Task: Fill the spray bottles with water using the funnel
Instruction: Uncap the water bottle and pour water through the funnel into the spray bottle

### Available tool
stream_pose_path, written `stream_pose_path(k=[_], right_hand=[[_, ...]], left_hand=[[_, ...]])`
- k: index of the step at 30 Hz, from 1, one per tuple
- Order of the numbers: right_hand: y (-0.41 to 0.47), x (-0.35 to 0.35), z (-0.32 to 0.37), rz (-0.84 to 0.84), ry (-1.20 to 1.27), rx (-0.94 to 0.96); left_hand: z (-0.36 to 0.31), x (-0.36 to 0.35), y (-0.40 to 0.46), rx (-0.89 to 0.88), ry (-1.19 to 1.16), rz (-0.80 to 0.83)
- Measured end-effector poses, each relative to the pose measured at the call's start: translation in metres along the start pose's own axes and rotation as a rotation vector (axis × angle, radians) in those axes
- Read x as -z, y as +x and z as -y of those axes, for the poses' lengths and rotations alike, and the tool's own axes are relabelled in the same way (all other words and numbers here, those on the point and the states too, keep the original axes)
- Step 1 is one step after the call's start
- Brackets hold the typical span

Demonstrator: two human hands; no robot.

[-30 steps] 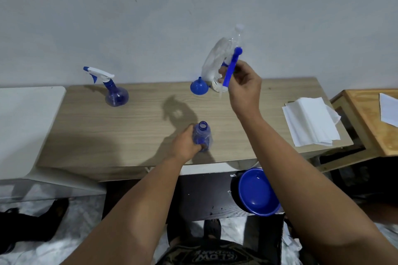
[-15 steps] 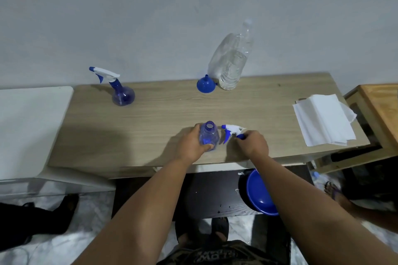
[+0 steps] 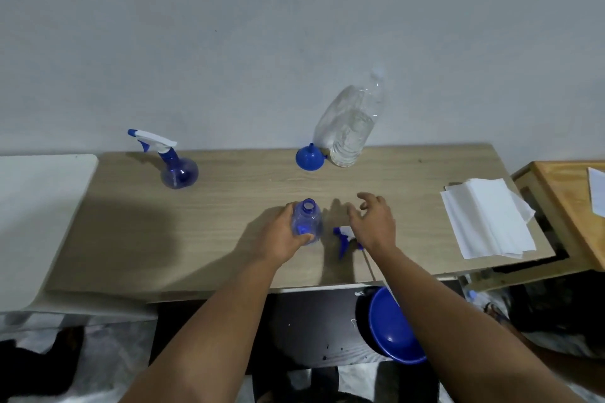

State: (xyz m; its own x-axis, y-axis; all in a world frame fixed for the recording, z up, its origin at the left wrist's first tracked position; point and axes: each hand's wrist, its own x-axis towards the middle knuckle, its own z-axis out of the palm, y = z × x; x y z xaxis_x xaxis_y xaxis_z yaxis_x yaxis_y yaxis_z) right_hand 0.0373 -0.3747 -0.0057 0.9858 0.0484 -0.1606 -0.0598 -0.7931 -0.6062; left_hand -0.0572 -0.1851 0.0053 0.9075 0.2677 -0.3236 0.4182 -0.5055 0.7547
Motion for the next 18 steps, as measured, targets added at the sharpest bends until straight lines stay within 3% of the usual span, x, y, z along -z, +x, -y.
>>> stream_pose_path(k=[5, 10, 13, 18], right_hand=[[0.078, -0.006, 0.082, 0.145, -0.047, 0.234], [0.152, -0.037, 0.143, 0.336, -0.488, 0.382], [0.174, -0.057, 0.152, 0.43, -0.697, 0.398], [0.182, -0.079, 0.144, 0.499, -0.832, 0.351]], left_hand=[[0.004, 0.01, 0.035, 0.0, -0.028, -0.025], [0.01, 0.021, 0.07, 0.007, -0.036, -0.019], [0.017, 0.022, 0.086, -0.007, -0.016, -0.008], [0.023, 0.019, 0.095, -0.021, -0.01, 0.011]])
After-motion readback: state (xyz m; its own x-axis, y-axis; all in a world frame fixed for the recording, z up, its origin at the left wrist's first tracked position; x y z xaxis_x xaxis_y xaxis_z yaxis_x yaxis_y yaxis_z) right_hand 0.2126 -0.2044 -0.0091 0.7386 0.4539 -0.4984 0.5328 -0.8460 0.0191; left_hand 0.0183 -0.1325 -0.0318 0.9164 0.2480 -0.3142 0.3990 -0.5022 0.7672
